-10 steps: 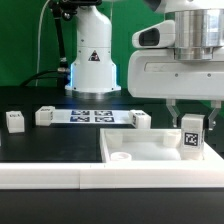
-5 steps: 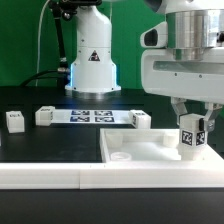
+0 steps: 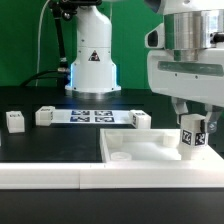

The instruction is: Assemble one leg

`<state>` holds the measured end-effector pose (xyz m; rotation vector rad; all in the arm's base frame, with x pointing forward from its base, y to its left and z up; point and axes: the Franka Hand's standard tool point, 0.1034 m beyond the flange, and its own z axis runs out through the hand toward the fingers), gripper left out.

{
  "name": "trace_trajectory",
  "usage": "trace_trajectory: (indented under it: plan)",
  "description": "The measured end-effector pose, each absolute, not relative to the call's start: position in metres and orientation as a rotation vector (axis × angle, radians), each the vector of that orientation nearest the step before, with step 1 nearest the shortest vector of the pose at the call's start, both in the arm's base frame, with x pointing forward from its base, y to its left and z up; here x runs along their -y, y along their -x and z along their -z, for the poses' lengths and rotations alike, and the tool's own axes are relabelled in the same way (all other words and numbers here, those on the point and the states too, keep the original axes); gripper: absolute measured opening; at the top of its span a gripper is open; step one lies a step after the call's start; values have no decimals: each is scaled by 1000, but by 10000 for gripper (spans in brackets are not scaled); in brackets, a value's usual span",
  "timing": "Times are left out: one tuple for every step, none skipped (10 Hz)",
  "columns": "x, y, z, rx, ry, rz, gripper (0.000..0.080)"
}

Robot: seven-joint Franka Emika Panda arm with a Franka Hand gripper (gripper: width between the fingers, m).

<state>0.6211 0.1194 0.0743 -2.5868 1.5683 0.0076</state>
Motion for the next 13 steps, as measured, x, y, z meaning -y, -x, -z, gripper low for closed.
trace_trajectory:
  plan:
    - [-119, -621, -74, -1534, 2607, -5, 510]
    - [-119, -622, -75, -1435, 2663, 3, 624]
    - [-120, -623, -76, -1279, 2743, 15, 643]
    - [-121, -623, -76, -1139, 2805, 25, 643]
    - [-121, -623, -75, -1032, 2847, 31, 648]
    - [-121, -623, -75, -875, 2905, 42, 648]
    - [-120, -625, -77, -682, 2962, 56, 649]
    - [-120, -625, -78, -571, 2992, 57, 649]
    - [-119, -626, -78, -367, 3042, 71, 649]
    - [-120, -625, -78, -189, 3079, 81, 649]
    - [-121, -625, -78, -68, 3100, 87, 649]
    - [-121, -625, -78, 121, 3110, 91, 649]
    - [-117, -625, -78, 273, 3103, 94, 649]
